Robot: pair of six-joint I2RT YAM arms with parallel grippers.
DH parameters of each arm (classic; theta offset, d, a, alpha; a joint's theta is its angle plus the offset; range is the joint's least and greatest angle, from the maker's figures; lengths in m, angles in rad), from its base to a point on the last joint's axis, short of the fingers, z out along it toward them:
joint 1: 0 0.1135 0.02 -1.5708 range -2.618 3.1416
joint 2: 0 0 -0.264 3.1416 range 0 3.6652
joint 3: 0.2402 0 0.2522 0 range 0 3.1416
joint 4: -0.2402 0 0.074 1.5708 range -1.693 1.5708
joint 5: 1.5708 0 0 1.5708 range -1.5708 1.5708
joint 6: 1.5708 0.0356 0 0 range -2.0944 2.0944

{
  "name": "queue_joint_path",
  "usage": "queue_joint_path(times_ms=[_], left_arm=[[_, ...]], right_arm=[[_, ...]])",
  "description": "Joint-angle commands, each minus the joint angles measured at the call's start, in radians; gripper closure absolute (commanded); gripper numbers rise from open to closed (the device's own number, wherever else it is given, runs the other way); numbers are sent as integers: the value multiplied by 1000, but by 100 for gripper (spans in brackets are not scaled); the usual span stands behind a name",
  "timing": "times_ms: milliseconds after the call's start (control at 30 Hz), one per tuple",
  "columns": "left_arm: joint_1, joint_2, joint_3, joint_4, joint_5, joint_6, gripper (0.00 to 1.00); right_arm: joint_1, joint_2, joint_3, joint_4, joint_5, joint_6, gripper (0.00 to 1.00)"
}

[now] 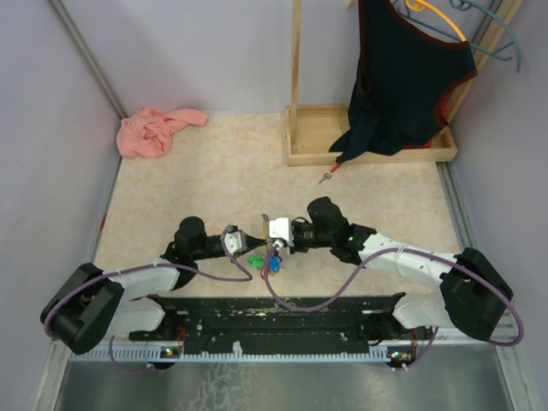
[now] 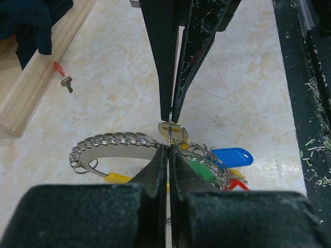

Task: Put the keys on the keyring

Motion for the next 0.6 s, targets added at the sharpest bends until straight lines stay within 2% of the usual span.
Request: queue_joint_path(times_ms=[0,567], left_arm=[[3,-6,23,26,12,3,100],[3,3,33,11,40,7,100]], right_arm=[[13,-11,34,28,-16,9,100],[14,12,59,4,-71,-5,100]])
